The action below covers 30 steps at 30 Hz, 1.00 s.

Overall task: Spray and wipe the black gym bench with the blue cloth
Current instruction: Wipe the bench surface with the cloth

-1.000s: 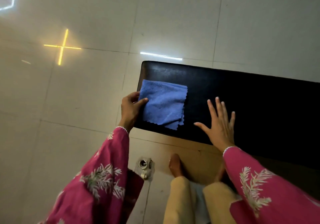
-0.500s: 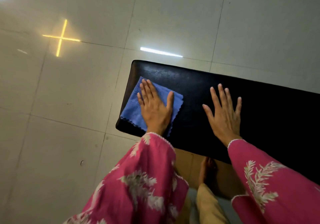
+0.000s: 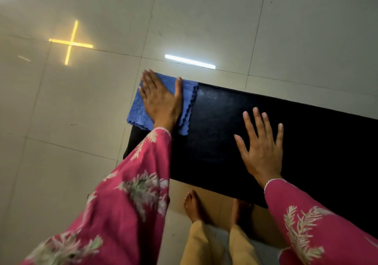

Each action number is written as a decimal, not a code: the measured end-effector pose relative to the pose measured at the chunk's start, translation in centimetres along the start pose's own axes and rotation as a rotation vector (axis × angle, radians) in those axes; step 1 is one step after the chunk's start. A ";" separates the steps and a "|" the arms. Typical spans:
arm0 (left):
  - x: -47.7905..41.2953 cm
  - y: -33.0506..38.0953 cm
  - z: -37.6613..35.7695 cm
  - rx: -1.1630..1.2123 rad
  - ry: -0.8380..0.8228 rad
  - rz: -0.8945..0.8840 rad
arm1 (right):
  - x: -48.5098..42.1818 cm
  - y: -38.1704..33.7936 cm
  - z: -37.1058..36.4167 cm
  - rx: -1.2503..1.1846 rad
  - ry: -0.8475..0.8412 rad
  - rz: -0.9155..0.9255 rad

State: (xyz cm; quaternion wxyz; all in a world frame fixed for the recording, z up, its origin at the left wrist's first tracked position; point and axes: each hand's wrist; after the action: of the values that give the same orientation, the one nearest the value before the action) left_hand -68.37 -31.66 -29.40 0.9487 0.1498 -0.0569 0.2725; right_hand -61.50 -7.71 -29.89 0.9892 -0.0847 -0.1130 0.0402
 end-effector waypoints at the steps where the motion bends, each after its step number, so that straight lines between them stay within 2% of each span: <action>1: -0.5 1.1 -0.1 0.013 0.001 0.084 | 0.0 0.0 0.0 0.001 0.004 0.002; 2: -0.4 2.3 -0.2 -0.014 -0.009 0.076 | 0.0 0.0 -0.1 0.002 0.009 0.000; 5: 1.7 2.6 -0.9 -0.128 -0.104 -0.279 | 0.0 0.0 0.0 0.011 0.017 -0.002; 6: 1.8 1.7 -0.6 -0.134 -0.110 -0.347 | 0.0 0.1 0.0 0.014 0.018 -0.001; 7: 1.4 0.8 -0.3 -0.116 -0.088 -0.328 | 0.0 0.1 0.0 0.013 0.019 -0.001; 10: -0.5 1.0 0.2 -0.042 -0.032 0.007 | 0.0 0.2 -0.2 0.013 0.027 0.003; 11: -0.6 1.9 0.0 -0.034 -0.032 0.047 | 0.0 0.1 -0.3 0.013 0.033 0.006; 12: -0.2 2.8 -0.2 -0.066 -0.051 0.013 | 0.0 0.1 -0.3 0.010 0.037 0.009; 15: 1.7 2.0 -0.7 -0.159 -0.119 -0.327 | 0.0 0.1 -0.2 0.010 0.045 0.009; 16: 1.6 0.9 -0.4 -0.155 -0.113 -0.380 | 0.0 0.1 -0.2 0.014 0.048 0.008; 17: 1.2 -0.2 0.0 -0.129 -0.088 -0.346 | 0.0 0.1 -0.3 0.013 0.047 0.007; 20: -0.7 -0.3 0.3 -0.034 -0.039 0.001 | 0.0 0.1 -0.4 0.000 0.041 0.007; 22: 0.0 1.7 -0.2 -0.064 -0.052 0.043 | -0.1 0.1 -0.3 0.004 0.033 0.005; 26: 4.1 0.6 -0.7 -0.184 -0.107 -0.416 | -0.1 0.1 -0.3 0.006 0.046 0.003; 27: 4.0 -0.7 -0.4 -0.174 -0.086 -0.428 | -0.1 0.1 -0.4 0.002 0.053 0.004; 28: 3.5 -1.7 -0.1 -0.141 -0.052 -0.346 | -0.1 0.1 -0.4 -0.001 0.058 0.005; 30: 1.7 -2.2 0.3 -0.022 -0.011 -0.017 | -0.1 0.1 -0.5 -0.006 0.063 0.011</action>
State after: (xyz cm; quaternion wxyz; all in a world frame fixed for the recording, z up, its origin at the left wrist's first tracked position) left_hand -65.76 -32.70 -29.32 0.9523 0.1411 -0.0637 0.2630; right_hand -61.49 -7.73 -30.39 0.9917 -0.0892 -0.0816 0.0425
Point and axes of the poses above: each hand's wrist, its own x-axis away from the middle knuckle, its own z-axis out of the back of the hand, y = z × x, and after that the axes turned 6 degrees about -z, right-handed
